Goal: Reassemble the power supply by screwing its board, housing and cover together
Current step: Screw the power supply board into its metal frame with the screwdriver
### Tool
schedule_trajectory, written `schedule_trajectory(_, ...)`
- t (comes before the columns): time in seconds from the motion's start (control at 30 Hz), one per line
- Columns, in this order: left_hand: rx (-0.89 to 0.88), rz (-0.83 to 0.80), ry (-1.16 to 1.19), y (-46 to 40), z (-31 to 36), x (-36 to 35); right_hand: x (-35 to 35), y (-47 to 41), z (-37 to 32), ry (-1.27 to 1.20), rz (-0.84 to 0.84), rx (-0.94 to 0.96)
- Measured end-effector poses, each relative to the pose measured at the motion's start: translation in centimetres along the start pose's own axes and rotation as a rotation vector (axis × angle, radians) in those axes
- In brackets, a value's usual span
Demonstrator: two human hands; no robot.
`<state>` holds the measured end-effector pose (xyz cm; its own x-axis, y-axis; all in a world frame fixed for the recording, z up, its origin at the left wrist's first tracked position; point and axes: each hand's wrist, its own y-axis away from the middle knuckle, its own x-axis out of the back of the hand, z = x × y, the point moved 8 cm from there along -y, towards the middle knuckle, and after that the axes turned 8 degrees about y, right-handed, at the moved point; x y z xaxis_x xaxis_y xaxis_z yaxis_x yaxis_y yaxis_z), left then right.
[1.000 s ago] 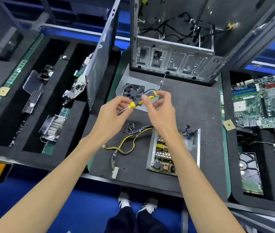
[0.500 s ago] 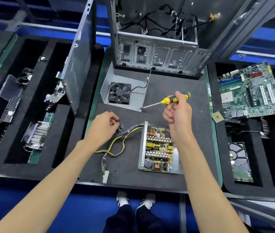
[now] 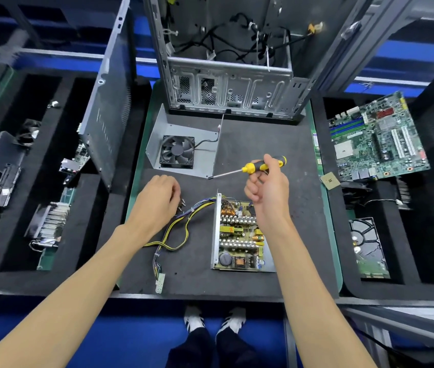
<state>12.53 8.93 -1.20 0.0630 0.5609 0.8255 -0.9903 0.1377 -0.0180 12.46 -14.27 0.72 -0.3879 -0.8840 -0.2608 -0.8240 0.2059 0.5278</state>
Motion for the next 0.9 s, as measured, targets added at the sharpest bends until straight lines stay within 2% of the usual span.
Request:
schedule_trajectory(0.1, 0.044, 0.07, 0.119, -0.1, -0.1, 1.1, 0.4, 0.3, -0.1, -0.004, 0.0, 0.01)
schedule_trajectory(0.33, 0.177, -0.127, 0.028, 0.6, -1.4, -0.6, 1.6, 0.8, 0.2, 0.01, 0.012, 0.021)
schedule_trajectory(0.7, 0.168, -0.034, 0.065, 1.0, -1.2, -0.3, 2.4, 1.7, 0.9, 0.048, 0.032, -0.005)
schedule_trajectory(0.9, 0.245, -0.073, 0.048, 1.2, -1.3, -1.5, 2.4, 2.0, 1.0, 0.052, 0.033, -0.012)
